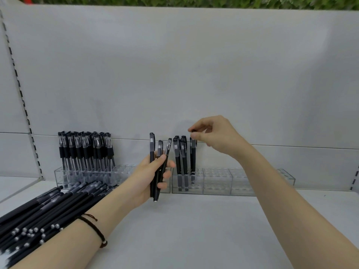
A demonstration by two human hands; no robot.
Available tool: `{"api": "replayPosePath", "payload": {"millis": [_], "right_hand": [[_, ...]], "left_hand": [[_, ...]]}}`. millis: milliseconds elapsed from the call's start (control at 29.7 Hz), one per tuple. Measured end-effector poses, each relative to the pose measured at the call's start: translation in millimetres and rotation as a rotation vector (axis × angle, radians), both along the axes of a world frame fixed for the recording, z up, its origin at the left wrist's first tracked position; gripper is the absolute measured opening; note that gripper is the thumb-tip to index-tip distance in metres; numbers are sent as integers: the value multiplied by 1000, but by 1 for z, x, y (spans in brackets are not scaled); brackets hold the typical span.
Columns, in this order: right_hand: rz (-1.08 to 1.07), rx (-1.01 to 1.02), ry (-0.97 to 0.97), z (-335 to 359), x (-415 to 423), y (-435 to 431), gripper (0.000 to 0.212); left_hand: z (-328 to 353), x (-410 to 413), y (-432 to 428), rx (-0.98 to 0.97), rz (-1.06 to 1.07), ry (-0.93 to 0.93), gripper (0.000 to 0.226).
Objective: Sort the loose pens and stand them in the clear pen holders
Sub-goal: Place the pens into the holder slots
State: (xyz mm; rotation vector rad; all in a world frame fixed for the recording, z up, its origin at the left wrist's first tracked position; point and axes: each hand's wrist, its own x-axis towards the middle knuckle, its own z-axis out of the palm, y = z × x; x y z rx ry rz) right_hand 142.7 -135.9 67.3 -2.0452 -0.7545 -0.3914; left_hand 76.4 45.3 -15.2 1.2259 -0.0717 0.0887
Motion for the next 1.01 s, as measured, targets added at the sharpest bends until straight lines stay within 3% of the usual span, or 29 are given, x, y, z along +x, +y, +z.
{"api": "replayPosePath", "payload": {"millis": [168, 303, 370, 471, 538, 605, 773, 1009], "right_hand": [[-34, -32, 20, -5, 0, 0, 16], [-154, -179, -47, -13, 6, 1, 13], [-189, -163, -89, -15, 5, 4, 11], [-232, -13, -171, -11, -1, 7, 28], [-140, 80, -125, -6, -8, 9, 35], [-42, 36, -50, -2, -16, 12, 34], [77, -106, 45, -2, -18, 18, 12], [189, 71, 302, -1, -23, 16, 10]], "left_hand": [[-1, 0, 0, 17, -48, -41, 6], [-4, 5, 2, 61, -61, -65, 12], [-6, 6, 4, 86, -82, -64, 16], [-5, 5, 2, 39, -103, -92, 22], [-3, 5, 0, 36, -105, -123, 23], [-3, 4, -1, 54, -93, -151, 24], [-1, 2, -3, 17, -68, -186, 20], [0, 1, -2, 38, -48, -206, 20]]}}
